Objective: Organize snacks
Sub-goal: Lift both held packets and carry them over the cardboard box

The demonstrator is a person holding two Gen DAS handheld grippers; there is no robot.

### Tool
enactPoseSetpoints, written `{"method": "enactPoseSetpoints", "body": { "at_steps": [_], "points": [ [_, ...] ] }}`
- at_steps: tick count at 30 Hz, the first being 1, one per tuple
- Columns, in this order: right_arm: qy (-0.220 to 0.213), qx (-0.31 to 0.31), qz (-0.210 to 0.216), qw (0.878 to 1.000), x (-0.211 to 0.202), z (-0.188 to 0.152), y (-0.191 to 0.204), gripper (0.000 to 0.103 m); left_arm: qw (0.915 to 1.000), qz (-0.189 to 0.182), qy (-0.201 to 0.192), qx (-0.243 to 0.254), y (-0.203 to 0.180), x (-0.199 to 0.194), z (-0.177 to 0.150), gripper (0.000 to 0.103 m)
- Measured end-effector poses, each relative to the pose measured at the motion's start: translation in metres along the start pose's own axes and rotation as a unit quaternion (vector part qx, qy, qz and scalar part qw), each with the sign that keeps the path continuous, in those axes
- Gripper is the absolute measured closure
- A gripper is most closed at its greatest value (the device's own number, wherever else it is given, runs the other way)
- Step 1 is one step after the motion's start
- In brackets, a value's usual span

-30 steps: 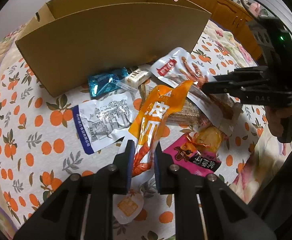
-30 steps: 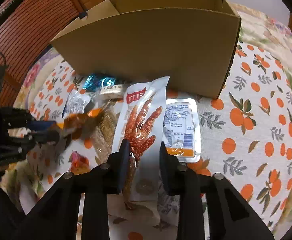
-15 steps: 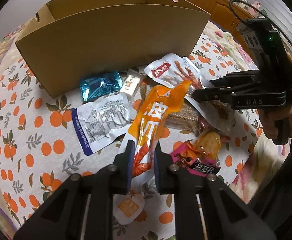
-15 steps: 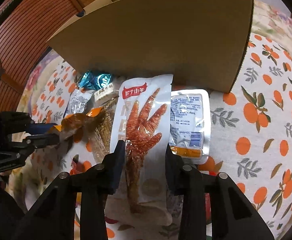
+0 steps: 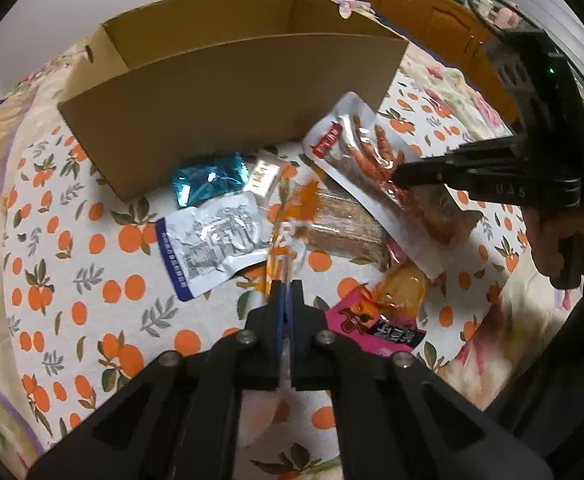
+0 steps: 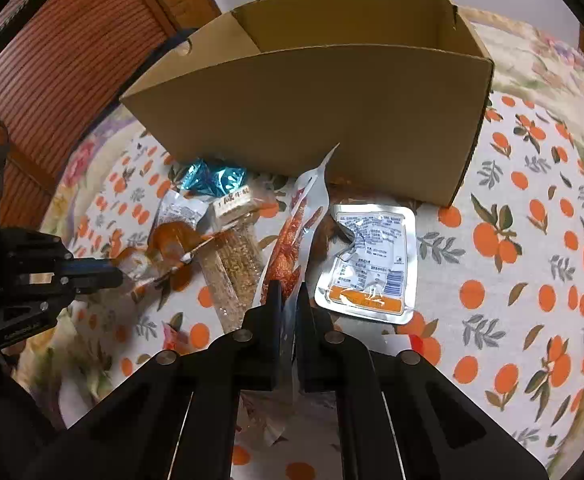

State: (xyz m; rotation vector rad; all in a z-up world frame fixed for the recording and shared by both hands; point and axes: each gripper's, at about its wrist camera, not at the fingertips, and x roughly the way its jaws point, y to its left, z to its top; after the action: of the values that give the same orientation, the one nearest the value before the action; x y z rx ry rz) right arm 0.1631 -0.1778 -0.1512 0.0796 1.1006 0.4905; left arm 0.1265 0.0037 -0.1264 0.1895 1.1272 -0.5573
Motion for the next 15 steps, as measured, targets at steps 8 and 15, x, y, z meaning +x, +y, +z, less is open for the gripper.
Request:
{"method": "enactPoseSetpoints", "body": {
  "at_steps": [8, 15],
  "points": [
    [-0.017, -0.004, 0.0, 1.0, -0.01, 0.001, 0.004, 0.103, 1.0, -0.005, -0.007, 0.0, -0.001, -0.006, 0.003, 0.103],
    [-0.019, -0.021, -0.007, 1.0, -0.015, 0.003, 0.012, 0.103, 0.9996, -0.009, -0.027, -0.008, -0.004, -0.024, 0.011, 0.103]
  ]
}}
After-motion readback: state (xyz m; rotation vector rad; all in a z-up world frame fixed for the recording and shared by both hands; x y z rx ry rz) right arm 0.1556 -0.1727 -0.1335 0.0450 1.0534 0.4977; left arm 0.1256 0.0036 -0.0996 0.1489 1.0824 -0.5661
